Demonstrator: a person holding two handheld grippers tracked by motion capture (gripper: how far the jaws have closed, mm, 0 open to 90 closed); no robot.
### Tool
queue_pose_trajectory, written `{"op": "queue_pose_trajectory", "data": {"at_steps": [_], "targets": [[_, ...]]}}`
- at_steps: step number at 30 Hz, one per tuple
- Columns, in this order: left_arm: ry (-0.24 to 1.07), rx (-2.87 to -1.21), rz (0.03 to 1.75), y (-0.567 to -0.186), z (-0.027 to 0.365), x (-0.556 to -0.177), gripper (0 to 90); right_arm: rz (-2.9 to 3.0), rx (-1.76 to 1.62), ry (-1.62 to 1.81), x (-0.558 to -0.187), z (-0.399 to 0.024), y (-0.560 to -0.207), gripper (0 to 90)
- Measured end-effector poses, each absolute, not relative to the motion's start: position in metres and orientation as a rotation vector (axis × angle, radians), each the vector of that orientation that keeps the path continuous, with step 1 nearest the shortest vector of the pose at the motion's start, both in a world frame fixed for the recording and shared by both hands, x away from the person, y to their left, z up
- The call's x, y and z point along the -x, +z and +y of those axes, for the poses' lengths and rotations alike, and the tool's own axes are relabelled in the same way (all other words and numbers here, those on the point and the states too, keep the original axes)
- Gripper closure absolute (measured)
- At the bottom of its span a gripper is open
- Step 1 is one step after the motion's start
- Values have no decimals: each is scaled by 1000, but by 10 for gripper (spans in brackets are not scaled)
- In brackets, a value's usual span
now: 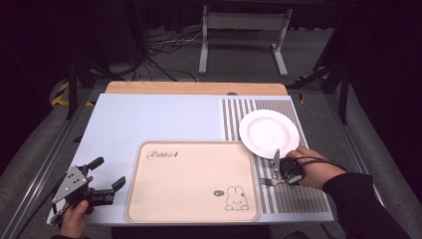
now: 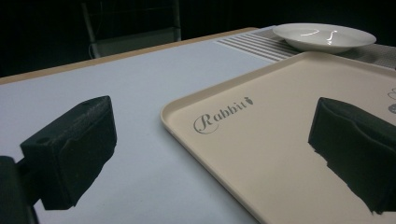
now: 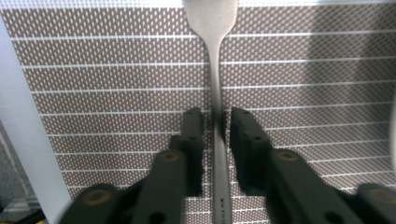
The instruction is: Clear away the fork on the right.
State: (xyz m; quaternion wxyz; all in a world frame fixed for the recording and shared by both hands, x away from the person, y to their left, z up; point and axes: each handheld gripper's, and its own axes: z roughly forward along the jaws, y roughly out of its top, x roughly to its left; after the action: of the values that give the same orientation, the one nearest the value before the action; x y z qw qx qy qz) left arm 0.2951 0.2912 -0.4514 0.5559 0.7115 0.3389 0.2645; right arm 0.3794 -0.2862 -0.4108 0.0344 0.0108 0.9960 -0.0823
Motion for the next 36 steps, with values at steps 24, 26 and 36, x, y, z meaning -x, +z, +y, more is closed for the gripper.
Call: {"op": "queue_pose_trajectory", "data": {"at_steps": [24, 26, 36], "targets": [[621, -1686, 802, -452, 291, -295, 18, 3015, -36, -207, -376, -281, -396, 850], [620, -1686, 802, -452, 291, -295, 18, 3011, -45, -190, -376, -280, -390, 849], [622, -1676, 803, -452, 292, -295, 18, 2981, -75, -45, -374, -271, -365, 850]]}}
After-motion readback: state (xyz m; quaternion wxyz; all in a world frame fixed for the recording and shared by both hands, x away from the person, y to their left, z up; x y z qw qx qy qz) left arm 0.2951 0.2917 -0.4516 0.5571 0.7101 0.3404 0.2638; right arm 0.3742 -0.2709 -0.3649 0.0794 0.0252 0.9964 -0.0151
